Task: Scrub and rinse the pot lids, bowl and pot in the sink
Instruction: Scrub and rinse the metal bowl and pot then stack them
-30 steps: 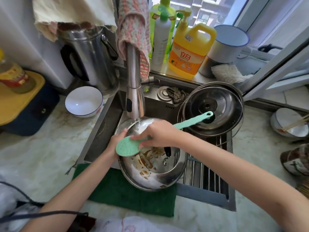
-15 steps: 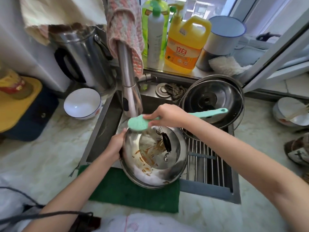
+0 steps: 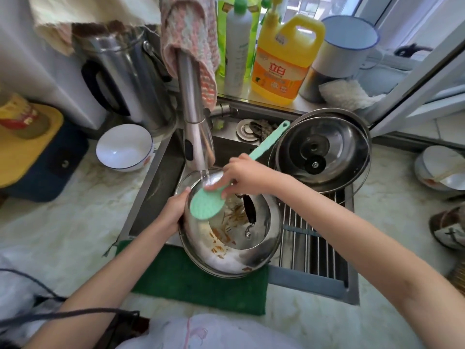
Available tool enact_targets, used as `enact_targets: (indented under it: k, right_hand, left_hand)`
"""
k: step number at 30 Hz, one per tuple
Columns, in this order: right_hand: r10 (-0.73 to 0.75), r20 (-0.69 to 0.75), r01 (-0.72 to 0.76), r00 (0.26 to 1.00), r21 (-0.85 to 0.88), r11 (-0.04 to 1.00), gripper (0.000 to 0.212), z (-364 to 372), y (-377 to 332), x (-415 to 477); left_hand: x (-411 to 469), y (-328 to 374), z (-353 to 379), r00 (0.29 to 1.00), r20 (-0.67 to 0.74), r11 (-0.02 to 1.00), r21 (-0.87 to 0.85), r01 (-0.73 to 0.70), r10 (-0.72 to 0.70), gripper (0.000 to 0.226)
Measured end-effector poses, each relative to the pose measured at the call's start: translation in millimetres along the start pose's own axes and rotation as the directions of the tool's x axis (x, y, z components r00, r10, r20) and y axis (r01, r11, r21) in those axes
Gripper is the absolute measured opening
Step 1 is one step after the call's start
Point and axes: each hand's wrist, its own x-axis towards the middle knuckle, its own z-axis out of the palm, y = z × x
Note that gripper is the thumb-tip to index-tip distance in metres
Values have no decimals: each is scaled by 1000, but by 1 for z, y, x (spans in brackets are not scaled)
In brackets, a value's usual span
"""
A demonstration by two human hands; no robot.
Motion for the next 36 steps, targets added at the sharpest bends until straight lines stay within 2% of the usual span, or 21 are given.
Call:
enact_targets:
  k: [2,6,7,8,10,11,14,15,17,19,20,21,23,26,28,30,32,34,36]
  right_hand:
    - [52,-97,-58,994,-68,996,42,-3,1,3]
    - [-138,2,138,990,-74,988,37,8,-42,-6]
    - [-95,-35,93,995,-64,994,37,7,-35,-7]
    - [15,-95,-20,995,-47,999,38,3,-26,-7]
    - [245,-221,-253,944,-11,967,40,1,-8,-8]
    - [255,-239,-266,937,-14,964,39,2,-8,-9]
    - [42,-113,-43,993,0,999,37,17,-39,-16]
    - [37,-85,-36,996,17,999,36,19,-45,-18]
    - [208,-200,-206,957,30,978,39,19,-34,-16]
    - [424,-349,-456,835,-11,890,50,16,-19,-21]
    - [505,-349,-530,789,28,847,61,16,-14,-26]
    - [568,-297,-553,768,140,821,75,16,-13,-33]
    - [629,-171,-550,759,349,759,91,21,-19,-48]
    - [682,-69,-619,728,362,697,78,35,-24,-67]
    - [709,-42,-623,704,441,646,71,41,-24,-68]
    - [704,-55,-574,708,536,619,63,43,-26,-65]
    - [709,-87,-517,699,624,586,46,43,-28,-62]
    - [738,-76,-477,671,718,508,23,44,-32,-59]
    - [772,-61,-441,632,791,424,15,45,-35,-55]
  left_hand:
    - [4,-3,-2,999,10,1000,6,-31,31,32]
    - [2,1,-1,999,-33,998,59,-16,18,35]
    - [4,1,-1,1000,-17,998,52,-23,24,35]
    - [4,0,-2,1000,-3,999,49,-20,21,33]
    - [3,-1,-2,1000,1,998,54,-18,18,33]
    - [6,-2,-2,1000,6,998,54,-20,19,33]
    - [5,3,0,999,-27,994,104,-19,22,35]
    - [6,4,0,999,-43,992,126,-11,17,36]
    - [9,6,3,1000,9,998,63,11,-11,37]
    - [9,9,6,999,32,998,58,6,-8,35]
    - [10,11,7,999,35,998,69,8,-10,36]
    - [11,13,8,999,40,997,75,7,-10,37]
    - [15,15,11,998,65,997,77,12,-18,37]
    - [17,20,16,996,89,996,92,9,-17,38]
    - [17,24,19,995,103,993,121,-10,-3,37]
    - [18,28,21,995,103,989,141,-33,18,36]
    - [18,30,19,988,151,996,83,-39,26,38]
    - [15,31,11,979,195,999,-9,-52,53,39]
    - [8,26,-1,978,181,995,-32,-95,99,35]
